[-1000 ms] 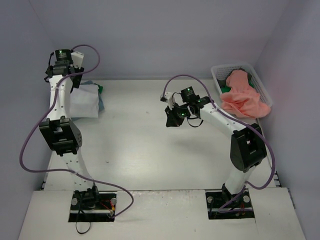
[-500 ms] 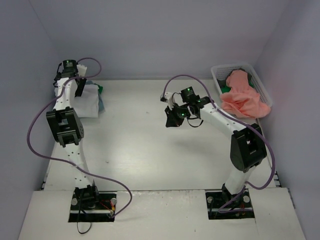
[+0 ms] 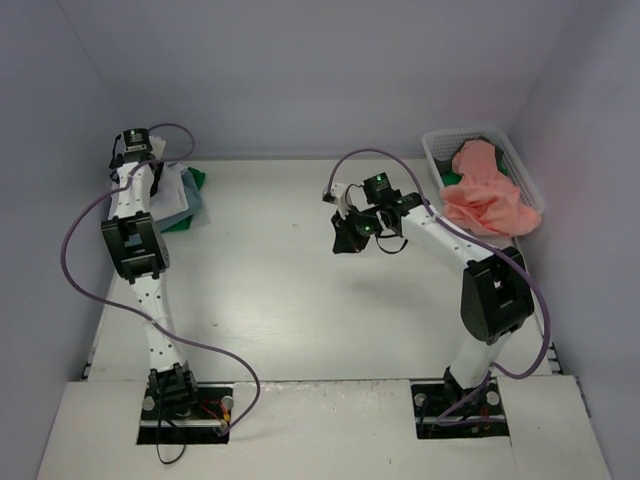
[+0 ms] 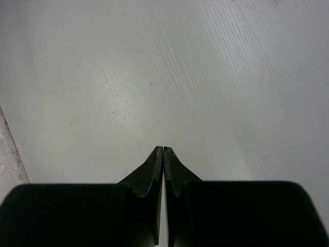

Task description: Fold and stack the t-shirts

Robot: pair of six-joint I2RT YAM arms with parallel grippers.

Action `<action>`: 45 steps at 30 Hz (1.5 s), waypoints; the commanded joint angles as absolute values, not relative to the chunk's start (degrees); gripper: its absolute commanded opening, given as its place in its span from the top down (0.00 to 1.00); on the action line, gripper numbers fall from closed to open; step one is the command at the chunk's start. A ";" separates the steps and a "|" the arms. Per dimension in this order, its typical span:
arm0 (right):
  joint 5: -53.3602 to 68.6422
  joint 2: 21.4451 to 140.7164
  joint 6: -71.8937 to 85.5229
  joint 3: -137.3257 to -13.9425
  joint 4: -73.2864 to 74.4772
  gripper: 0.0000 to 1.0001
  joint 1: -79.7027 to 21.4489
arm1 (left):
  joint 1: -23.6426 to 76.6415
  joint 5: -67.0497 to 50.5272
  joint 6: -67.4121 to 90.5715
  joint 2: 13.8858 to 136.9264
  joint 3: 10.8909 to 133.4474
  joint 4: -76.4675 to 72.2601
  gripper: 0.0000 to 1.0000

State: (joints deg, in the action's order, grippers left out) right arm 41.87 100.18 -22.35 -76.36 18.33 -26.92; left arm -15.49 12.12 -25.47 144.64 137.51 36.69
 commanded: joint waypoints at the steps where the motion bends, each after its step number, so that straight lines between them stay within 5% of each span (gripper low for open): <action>1: 43.77 99.93 -22.68 -76.46 18.37 1.00 -26.54 | -16.61 11.60 -24.61 144.23 133.95 37.27 0.53; 20: 42.54 98.79 -23.12 -76.64 18.55 1.00 -26.72 | -11.17 7.65 -21.45 127.27 142.01 46.58 0.53; 27: 29.81 96.59 -19.78 -76.29 13.45 1.00 -24.62 | -7.48 1.33 -17.32 120.07 139.76 51.76 0.53; 34: 9.37 96.06 -20.57 -82.16 12.13 0.65 -20.22 | -2.55 -21.75 -13.90 109.52 129.20 57.12 0.51; 41: -10.09 92.91 -22.06 -89.12 14.06 0.57 -14.69 | -0.62 -31.46 -12.57 105.30 122.62 60.12 0.51; 45: -20.80 91.14 -24.86 -89.83 15.73 0.42 -13.36 | 2.37 -31.55 -15.19 102.49 118.48 60.91 0.51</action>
